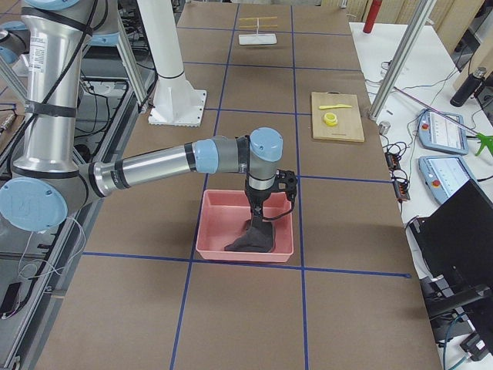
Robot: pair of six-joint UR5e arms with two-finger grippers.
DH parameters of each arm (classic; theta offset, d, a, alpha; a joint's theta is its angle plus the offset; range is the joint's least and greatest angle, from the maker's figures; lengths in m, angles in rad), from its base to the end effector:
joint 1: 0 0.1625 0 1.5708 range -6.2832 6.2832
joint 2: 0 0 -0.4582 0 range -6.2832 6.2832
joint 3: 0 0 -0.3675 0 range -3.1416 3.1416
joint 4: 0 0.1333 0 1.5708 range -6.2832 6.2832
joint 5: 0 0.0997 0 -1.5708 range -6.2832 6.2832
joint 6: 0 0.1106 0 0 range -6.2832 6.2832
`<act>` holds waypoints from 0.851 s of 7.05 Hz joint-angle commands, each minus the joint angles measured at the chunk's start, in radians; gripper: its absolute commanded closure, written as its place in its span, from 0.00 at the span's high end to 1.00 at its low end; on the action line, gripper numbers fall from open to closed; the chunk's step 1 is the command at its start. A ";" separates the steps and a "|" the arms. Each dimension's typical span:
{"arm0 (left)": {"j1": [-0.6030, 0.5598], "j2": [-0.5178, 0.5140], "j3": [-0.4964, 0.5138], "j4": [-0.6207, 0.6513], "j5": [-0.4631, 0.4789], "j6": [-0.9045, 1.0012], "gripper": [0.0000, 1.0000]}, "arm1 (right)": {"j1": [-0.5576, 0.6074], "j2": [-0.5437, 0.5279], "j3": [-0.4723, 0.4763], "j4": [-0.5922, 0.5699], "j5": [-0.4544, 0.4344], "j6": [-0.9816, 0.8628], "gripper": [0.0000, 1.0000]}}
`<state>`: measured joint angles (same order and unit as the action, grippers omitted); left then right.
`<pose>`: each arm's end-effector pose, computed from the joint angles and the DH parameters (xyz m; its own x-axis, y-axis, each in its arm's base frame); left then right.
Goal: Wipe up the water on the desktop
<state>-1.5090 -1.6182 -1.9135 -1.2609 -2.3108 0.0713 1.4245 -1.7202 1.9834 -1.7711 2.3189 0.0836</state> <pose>-0.0297 -0.4703 0.5539 0.7275 0.1702 -0.6647 -0.1137 0.9853 0.1278 0.0004 -0.3955 0.5946 0.7286 -0.0662 0.6818 0.0850 0.9964 0.0059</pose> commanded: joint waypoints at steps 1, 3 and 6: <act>-0.005 0.070 0.028 -0.011 -0.006 0.016 0.98 | 0.020 -0.002 -0.014 -0.001 -0.006 -0.012 1.00; -0.008 0.069 0.057 -0.014 -0.036 0.012 0.98 | 0.045 -0.004 -0.061 -0.001 -0.006 -0.106 1.00; -0.008 0.064 0.065 -0.009 -0.088 0.008 0.98 | 0.047 0.001 -0.077 -0.001 -0.004 -0.120 1.00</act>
<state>-1.5182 -1.5528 -1.8510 -1.2710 -2.3886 0.0801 1.4701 -1.7211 1.9117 -1.7718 2.3142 -0.0348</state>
